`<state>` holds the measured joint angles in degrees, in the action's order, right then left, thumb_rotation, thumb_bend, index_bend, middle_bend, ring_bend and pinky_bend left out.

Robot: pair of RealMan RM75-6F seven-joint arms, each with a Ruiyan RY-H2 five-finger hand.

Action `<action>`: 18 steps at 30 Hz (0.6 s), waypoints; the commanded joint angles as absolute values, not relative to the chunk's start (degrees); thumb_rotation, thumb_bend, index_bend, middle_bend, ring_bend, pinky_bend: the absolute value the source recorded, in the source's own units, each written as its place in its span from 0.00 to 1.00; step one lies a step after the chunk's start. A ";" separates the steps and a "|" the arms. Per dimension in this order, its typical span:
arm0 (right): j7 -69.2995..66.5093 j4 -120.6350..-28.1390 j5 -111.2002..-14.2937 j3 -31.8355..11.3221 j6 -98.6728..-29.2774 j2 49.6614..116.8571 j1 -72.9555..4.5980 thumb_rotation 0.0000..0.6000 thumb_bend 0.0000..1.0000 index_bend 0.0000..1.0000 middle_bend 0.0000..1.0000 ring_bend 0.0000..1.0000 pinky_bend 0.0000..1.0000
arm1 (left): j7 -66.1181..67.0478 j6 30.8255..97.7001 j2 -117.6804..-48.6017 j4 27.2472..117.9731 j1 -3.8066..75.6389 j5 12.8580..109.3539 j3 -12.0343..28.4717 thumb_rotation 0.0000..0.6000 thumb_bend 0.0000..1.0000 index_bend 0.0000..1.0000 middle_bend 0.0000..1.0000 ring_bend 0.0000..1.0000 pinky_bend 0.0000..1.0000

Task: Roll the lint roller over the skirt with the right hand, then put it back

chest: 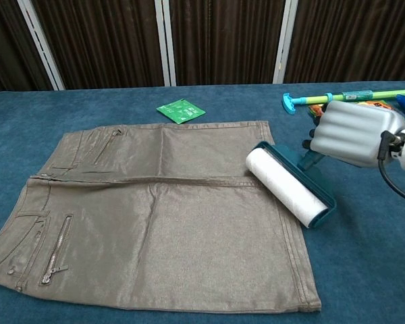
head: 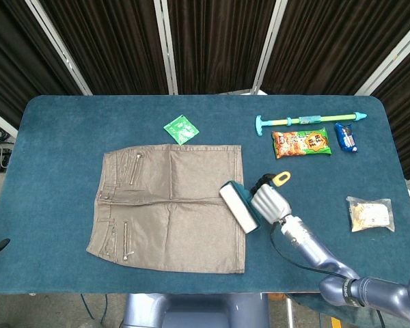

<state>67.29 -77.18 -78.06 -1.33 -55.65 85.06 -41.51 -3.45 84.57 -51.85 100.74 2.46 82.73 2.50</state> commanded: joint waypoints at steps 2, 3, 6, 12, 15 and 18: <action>66.64 -77.78 -79.01 -0.89 -56.06 84.90 -41.49 1.00 0.85 0.44 0.53 0.44 0.47 | -3.28 84.43 -51.89 100.85 2.52 82.70 2.46 1.00 0.00 0.00 0.00 0.00 0.00; 66.61 -78.28 -79.38 -0.79 -56.14 84.98 -41.60 1.00 0.85 0.44 0.53 0.44 0.47 | -3.29 84.42 -51.87 100.86 2.54 82.69 2.47 1.00 0.00 0.00 0.00 0.00 0.00; 67.19 -79.72 -80.32 -0.50 -56.29 85.24 -41.91 1.00 0.85 0.44 0.53 0.44 0.47 | -3.53 84.47 -51.79 100.83 2.49 82.71 2.46 1.00 0.00 0.00 0.00 0.00 0.00; 69.28 -82.83 -81.77 0.22 -55.86 85.98 -42.61 1.00 0.85 0.44 0.53 0.44 0.47 | -3.98 84.62 -51.66 100.64 2.41 82.69 2.48 1.00 0.00 0.00 0.00 0.00 0.00; 70.82 -84.94 -83.02 0.80 -55.30 86.54 -43.24 1.00 0.85 0.44 0.53 0.44 0.47 | -4.09 84.54 -51.63 100.56 2.42 82.69 2.45 1.00 0.00 0.00 0.00 0.00 0.00; 73.00 -87.51 -84.44 1.45 -54.55 87.42 -44.01 1.00 0.85 0.44 0.53 0.44 0.48 | -4.24 84.59 -51.59 100.52 2.40 82.69 2.46 1.00 0.00 0.00 0.00 0.00 0.00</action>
<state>71.75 -86.20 -83.56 0.97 -55.08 86.80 -43.47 -4.24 84.59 -51.59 100.52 2.40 82.69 2.47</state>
